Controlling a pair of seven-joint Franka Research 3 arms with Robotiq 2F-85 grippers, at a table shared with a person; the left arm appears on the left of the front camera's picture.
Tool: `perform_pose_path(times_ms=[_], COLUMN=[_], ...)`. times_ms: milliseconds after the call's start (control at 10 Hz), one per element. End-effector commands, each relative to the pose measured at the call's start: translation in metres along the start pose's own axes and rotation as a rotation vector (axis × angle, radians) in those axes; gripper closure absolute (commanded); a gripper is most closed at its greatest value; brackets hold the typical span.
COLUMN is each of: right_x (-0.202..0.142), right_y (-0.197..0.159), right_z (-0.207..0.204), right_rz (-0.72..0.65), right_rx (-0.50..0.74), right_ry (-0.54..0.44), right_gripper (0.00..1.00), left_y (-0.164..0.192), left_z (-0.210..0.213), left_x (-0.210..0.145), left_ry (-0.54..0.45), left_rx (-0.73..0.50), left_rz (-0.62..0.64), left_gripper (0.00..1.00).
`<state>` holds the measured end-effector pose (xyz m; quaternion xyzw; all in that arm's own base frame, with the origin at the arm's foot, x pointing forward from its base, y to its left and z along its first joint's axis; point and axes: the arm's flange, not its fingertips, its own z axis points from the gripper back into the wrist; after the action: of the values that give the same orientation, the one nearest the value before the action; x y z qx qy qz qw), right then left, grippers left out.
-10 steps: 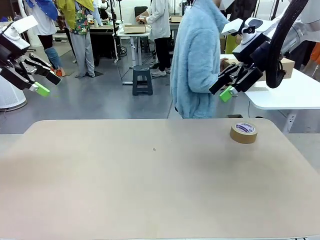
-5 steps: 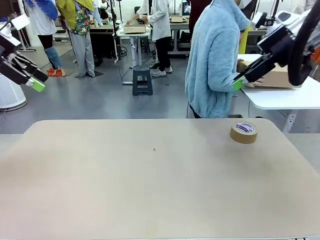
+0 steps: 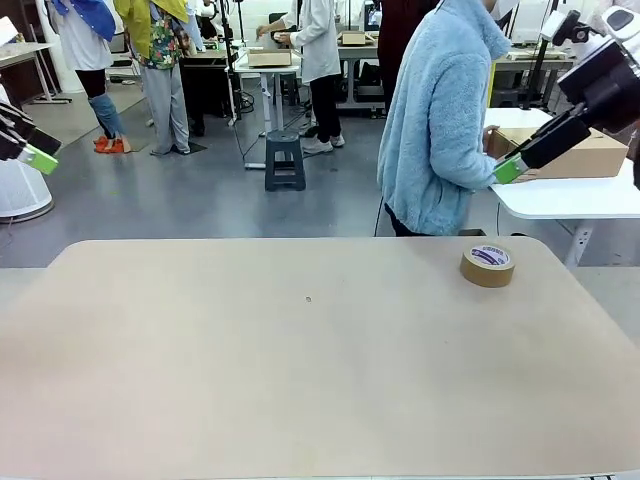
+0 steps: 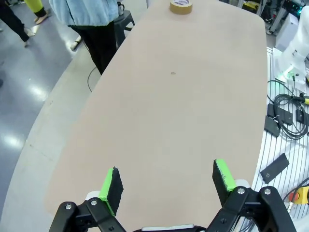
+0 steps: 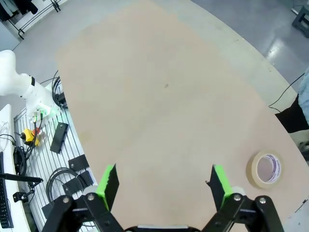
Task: Wrap the clocks to prevent damage.
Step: After the human seals the box with tape, release both hands from the side flaps of the Package Box.
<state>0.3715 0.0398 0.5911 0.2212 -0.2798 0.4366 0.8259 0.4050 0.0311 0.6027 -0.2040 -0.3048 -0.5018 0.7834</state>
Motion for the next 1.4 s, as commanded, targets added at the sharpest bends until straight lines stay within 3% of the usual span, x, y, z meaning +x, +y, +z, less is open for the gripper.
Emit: perform_pose_path(times_ms=[0, 1300], right_x=[-0.0114, -0.0061], right_y=[0.0045, 0.0031], right_z=[-0.0010, 0.0018], right_rz=[-0.031, -0.004], right_rx=[0.006, 0.004], right_ry=[0.001, -0.007], right_gripper=[0.00, 0.00], left_y=[-0.0187, -0.0096], left_z=[0.0057, 0.0069], left_x=[-0.0035, 0.0014], left_ry=[0.007, -0.004], left_rx=[-0.012, 0.002], left_rz=[-0.057, -0.017], left_gripper=[0.02, 0.02])
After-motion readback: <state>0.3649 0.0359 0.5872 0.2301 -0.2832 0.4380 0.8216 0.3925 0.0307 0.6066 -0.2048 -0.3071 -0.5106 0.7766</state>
